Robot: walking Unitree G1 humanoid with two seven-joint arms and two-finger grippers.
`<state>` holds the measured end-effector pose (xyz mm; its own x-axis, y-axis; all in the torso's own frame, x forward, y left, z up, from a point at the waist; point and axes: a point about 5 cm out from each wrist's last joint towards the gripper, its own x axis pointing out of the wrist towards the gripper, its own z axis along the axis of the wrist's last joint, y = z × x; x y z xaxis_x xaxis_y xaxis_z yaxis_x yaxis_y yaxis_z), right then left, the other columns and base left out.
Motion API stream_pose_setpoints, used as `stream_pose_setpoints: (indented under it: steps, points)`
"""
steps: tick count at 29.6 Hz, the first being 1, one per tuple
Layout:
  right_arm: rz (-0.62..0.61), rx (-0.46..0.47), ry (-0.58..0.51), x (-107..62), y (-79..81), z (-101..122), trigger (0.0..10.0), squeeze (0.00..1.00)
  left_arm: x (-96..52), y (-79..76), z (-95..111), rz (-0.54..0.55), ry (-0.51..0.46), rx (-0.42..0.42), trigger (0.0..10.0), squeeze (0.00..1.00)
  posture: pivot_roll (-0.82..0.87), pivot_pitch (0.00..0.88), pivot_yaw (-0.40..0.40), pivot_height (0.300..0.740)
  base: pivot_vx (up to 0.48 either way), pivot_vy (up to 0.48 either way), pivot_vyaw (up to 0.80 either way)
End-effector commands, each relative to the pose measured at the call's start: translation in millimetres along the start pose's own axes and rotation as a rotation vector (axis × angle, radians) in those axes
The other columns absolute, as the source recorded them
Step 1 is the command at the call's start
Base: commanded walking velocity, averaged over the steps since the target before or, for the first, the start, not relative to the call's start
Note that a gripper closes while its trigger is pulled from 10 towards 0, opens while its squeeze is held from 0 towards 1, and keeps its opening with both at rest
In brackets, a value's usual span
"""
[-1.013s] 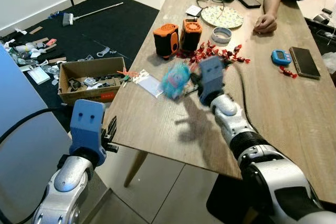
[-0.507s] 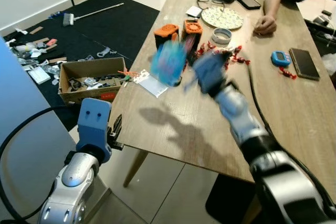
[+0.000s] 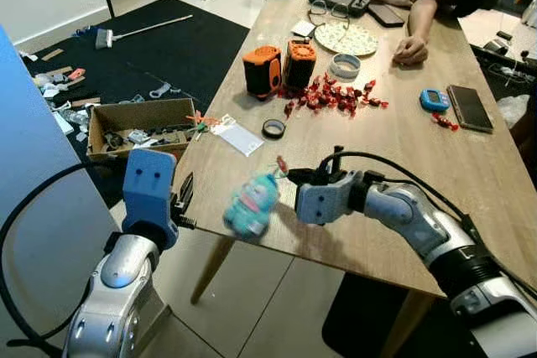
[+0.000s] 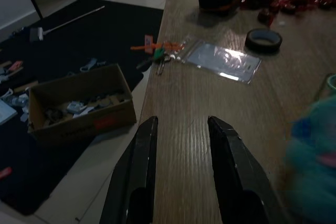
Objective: Hang keys on a hook
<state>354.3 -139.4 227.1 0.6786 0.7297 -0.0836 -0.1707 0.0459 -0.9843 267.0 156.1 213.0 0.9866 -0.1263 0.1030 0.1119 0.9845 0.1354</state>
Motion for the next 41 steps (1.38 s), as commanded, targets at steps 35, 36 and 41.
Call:
stream_pose_setpoints:
  steps: [35, 36, 41]
  points:
    - [-0.778, 1.493, -0.108, 9.1, -16.8, 16.5, 10.0, 0.0, 3.1, -13.3, 1.0, -0.041, -0.007, -0.106, 10.0, 0.0, 0.2, 0.146, -0.056, 0.74, 0.0, 0.0, 0.0]
    - [-0.778, 1.493, -0.108, 9.1, -16.8, 16.5, 10.0, 0.0, 3.1, -13.3, 1.0, -0.041, -0.007, -0.106, 10.0, 0.0, 0.2, 0.146, -0.056, 0.74, 0.0, 0.0, 0.0]
    - [-0.636, 0.921, 0.087, 10.5, -10.4, 17.2, 10.0, 0.0, 1.7, -12.8, -0.5, -0.034, -0.019, -0.061, 10.0, 0.0, 0.21, 0.146, -0.06, 0.74, 0.0, 0.0, 0.0]
